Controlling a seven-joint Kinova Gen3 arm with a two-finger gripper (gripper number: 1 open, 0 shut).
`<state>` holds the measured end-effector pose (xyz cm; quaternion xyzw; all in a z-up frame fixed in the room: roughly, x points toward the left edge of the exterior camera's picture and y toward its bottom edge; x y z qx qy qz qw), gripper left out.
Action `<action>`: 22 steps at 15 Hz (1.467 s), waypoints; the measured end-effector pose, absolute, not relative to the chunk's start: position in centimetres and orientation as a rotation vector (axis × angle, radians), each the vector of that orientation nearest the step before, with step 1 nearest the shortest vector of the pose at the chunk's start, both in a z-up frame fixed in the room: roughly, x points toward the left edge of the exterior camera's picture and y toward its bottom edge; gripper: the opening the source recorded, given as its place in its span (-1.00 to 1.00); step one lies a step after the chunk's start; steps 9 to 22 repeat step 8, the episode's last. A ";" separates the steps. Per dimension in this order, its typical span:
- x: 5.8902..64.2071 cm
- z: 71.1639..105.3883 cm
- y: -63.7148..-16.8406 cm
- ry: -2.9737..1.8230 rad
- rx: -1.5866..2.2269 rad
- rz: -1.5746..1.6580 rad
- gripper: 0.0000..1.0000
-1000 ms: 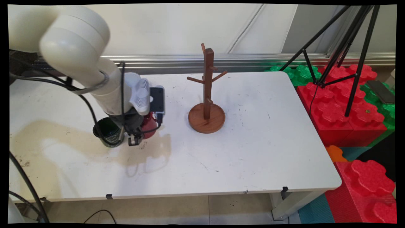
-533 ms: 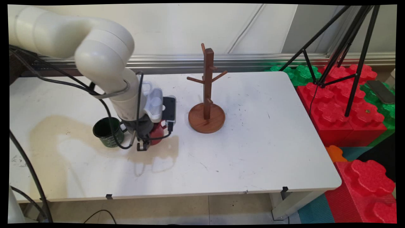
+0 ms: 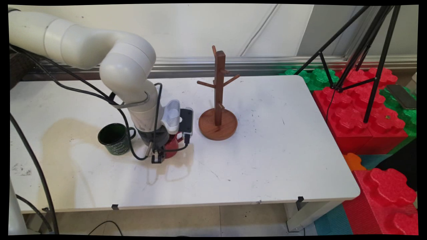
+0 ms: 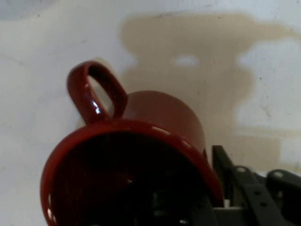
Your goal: Place the picked object on the table
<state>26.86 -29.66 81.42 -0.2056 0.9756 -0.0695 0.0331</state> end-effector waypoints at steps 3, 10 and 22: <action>26.6 80.9 -30.0 3.011 -0.614 -0.212 1.00; 26.5 80.9 -30.3 3.025 -0.566 -0.234 1.00; 26.5 80.9 -30.3 3.025 -0.566 -0.234 1.00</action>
